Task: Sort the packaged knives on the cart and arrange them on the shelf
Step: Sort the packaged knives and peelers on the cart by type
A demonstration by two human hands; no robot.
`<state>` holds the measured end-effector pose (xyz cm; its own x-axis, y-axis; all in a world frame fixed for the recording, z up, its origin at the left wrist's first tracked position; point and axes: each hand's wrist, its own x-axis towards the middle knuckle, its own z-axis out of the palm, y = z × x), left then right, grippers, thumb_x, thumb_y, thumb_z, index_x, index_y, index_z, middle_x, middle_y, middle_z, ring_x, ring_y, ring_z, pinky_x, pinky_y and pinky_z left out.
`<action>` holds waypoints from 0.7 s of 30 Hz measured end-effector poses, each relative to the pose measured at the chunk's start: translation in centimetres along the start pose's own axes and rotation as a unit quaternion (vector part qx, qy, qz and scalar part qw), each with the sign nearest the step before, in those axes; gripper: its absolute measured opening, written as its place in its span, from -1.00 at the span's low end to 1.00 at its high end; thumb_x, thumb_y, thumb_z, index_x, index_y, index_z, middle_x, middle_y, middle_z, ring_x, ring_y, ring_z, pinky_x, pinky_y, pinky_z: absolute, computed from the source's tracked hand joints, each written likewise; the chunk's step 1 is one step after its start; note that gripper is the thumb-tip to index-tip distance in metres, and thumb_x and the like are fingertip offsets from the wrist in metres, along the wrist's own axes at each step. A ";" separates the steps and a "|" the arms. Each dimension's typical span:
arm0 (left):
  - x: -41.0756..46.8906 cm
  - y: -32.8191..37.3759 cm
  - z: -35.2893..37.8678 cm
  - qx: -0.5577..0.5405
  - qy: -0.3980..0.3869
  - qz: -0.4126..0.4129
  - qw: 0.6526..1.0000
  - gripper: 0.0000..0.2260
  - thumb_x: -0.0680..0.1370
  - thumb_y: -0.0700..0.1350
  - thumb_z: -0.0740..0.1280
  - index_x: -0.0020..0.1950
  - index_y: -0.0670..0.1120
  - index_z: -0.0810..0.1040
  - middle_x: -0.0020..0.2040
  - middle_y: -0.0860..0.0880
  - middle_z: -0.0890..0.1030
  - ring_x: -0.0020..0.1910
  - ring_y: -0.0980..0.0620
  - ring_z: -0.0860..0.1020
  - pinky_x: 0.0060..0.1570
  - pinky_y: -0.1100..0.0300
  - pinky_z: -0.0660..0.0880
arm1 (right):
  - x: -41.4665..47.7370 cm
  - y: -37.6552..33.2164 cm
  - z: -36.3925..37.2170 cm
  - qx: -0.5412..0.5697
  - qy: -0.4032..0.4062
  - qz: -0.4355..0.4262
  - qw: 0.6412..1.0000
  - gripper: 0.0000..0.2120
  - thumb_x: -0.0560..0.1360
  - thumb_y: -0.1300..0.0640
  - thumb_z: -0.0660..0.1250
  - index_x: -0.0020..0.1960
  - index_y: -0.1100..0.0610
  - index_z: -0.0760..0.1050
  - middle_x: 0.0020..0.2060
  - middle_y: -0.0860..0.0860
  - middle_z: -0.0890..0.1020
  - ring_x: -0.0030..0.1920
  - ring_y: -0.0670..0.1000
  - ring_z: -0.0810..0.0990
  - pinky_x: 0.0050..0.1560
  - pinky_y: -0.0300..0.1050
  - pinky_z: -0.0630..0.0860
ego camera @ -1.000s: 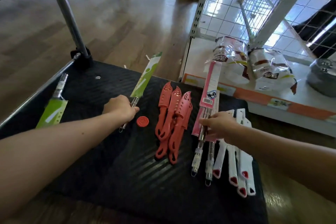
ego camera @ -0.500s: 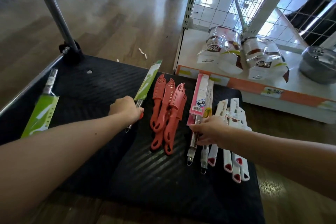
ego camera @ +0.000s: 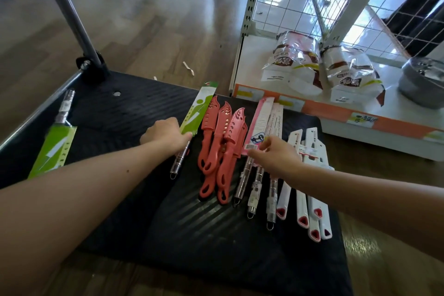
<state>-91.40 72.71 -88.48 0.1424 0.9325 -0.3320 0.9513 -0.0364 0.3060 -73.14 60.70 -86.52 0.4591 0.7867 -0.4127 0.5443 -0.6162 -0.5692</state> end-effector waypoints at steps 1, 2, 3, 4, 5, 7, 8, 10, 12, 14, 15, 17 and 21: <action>0.1 -0.1 -0.3 -0.003 0.004 0.000 1.000 -0.63 0.51 0.15 0.26 0.18 -0.07 0.46 0.14 -0.12 0.53 0.11 -0.13 0.51 -0.03 0.07 0.45 | 0.2 -0.5 0.0 -0.012 0.009 -0.025 1.000 -0.73 0.47 -0.07 0.34 0.02 0.08 0.39 -0.10 0.03 0.57 -0.13 0.00 0.58 -0.02 0.01 0.60; 0.2 -0.3 -0.7 -0.006 0.008 -0.002 1.000 -0.63 0.52 0.15 0.25 0.18 -0.07 0.46 0.15 -0.12 0.53 0.12 -0.13 0.51 -0.02 0.06 0.45 | 0.3 -1.0 0.0 -0.026 0.013 -0.050 0.998 -0.75 0.47 -0.06 0.34 0.01 0.06 0.38 -0.09 0.00 0.56 -0.07 0.01 0.58 0.03 0.03 0.57; 0.3 -0.6 -1.0 -0.007 0.011 -0.005 1.000 -0.64 0.52 0.14 0.25 0.18 -0.08 0.46 0.16 -0.12 0.53 0.13 -0.14 0.51 0.01 0.06 0.46 | 0.4 -1.6 0.1 -0.039 0.013 -0.072 0.997 -0.76 0.47 -0.04 0.35 0.01 0.05 0.38 -0.10 -0.01 0.55 -0.05 0.01 0.57 0.04 0.02 0.56; 0.4 -1.1 -1.3 -0.008 0.013 -0.007 1.000 -0.65 0.53 0.13 0.24 0.19 -0.08 0.47 0.17 -0.12 0.53 0.14 -0.15 0.51 0.04 0.05 0.46 | 0.6 -2.1 0.3 -0.047 0.015 -0.091 0.995 -0.78 0.47 -0.02 0.35 0.01 0.05 0.39 -0.10 -0.02 0.54 -0.04 0.01 0.57 0.05 0.03 0.56; 0.5 -1.6 -1.6 -0.008 0.016 -0.009 1.000 -0.66 0.53 0.11 0.25 0.18 -0.08 0.47 0.18 -0.13 0.53 0.15 -0.15 0.50 0.05 0.05 0.46 | 0.8 -2.7 0.5 -0.050 0.016 -0.108 0.993 -0.78 0.48 0.00 0.34 0.04 0.07 0.41 -0.09 -0.01 0.55 -0.05 0.01 0.57 0.06 0.04 0.56; 0.9 -3.0 -2.3 -0.008 0.020 -0.017 1.000 -0.69 0.53 0.09 0.25 0.16 -0.07 0.49 0.18 -0.12 0.53 0.15 -0.16 0.50 0.05 0.05 0.46 | 1.3 -4.0 1.0 -0.055 0.019 -0.131 0.990 -0.76 0.49 0.02 0.33 0.09 0.09 0.43 -0.03 0.03 0.57 -0.05 0.01 0.57 0.06 0.02 0.56; 1.2 -3.9 -2.9 -0.008 0.022 -0.022 0.999 -0.70 0.53 0.09 0.26 0.15 -0.07 0.50 0.18 -0.12 0.54 0.15 -0.16 0.51 0.06 0.04 0.46 | 1.6 -4.7 1.3 -0.064 0.022 -0.142 0.988 -0.75 0.49 0.02 0.33 0.11 0.09 0.44 0.00 0.04 0.57 -0.03 0.01 0.56 0.06 0.01 0.55; 1.8 -5.8 -4.2 -0.013 0.029 -0.037 0.999 -0.72 0.52 0.09 0.27 0.11 -0.07 0.52 0.17 -0.13 0.54 0.15 -0.17 0.50 0.08 0.03 0.46 | 2.3 -6.2 2.0 -0.100 0.024 -0.174 0.979 -0.74 0.48 0.02 0.32 0.13 0.08 0.45 0.05 0.03 0.54 0.02 0.00 0.53 0.06 -0.05 0.51; 2.5 -7.9 -5.7 -0.021 0.041 -0.049 0.998 -0.72 0.51 0.07 0.29 0.10 -0.08 0.52 0.18 -0.15 0.54 0.17 -0.19 0.50 0.10 0.03 0.45 | 2.7 -7.9 2.9 -0.135 0.020 -0.215 0.967 -0.70 0.48 0.01 0.31 0.16 0.08 0.45 0.10 0.02 0.51 0.09 0.01 0.50 0.10 -0.04 0.49; 3.1 -9.9 -6.9 -0.023 0.062 -0.059 0.996 -0.72 0.50 0.04 0.31 0.10 -0.11 0.52 0.18 -0.17 0.54 0.17 -0.19 0.49 0.10 0.03 0.44 | 3.1 -9.5 4.0 -0.162 0.005 -0.253 0.954 -0.64 0.47 -0.01 0.33 0.22 0.08 0.44 0.17 0.03 0.49 0.16 0.04 0.49 0.16 0.00 0.48; 3.4 -10.8 -7.3 -0.026 0.077 -0.066 0.995 -0.71 0.50 0.03 0.32 0.11 -0.12 0.52 0.17 -0.18 0.54 0.17 -0.20 0.49 0.10 0.02 0.44 | 3.3 -10.3 4.7 -0.178 -0.004 -0.270 0.946 -0.62 0.46 0.00 0.33 0.24 0.07 0.43 0.19 0.03 0.48 0.18 0.04 0.48 0.18 0.00 0.47; 3.8 -12.4 -8.1 -0.032 0.107 -0.085 0.990 -0.70 0.49 0.01 0.33 0.12 -0.15 0.52 0.18 -0.21 0.54 0.17 -0.22 0.49 0.14 0.01 0.45 | 3.6 -11.9 6.4 -0.204 -0.017 -0.302 0.931 -0.61 0.47 0.02 0.32 0.27 0.08 0.41 0.22 0.05 0.46 0.21 0.06 0.46 0.18 -0.02 0.46; 4.4 -15.0 -8.7 -0.017 0.141 -0.140 0.980 -0.59 0.49 0.01 0.34 0.25 -0.18 0.46 0.24 -0.24 0.49 0.24 -0.24 0.45 0.21 0.02 0.39 | 4.2 -14.6 9.6 -0.270 -0.036 -0.358 0.893 -0.60 0.50 0.05 0.27 0.31 0.10 0.35 0.24 0.09 0.41 0.26 0.14 0.40 0.17 0.01 0.44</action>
<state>-107.45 80.53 -86.75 -0.2092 0.9665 -0.1490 0.9319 0.2432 0.2693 -85.88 73.38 -86.77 -0.1785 0.9746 -0.1354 0.9482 0.1337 -0.2880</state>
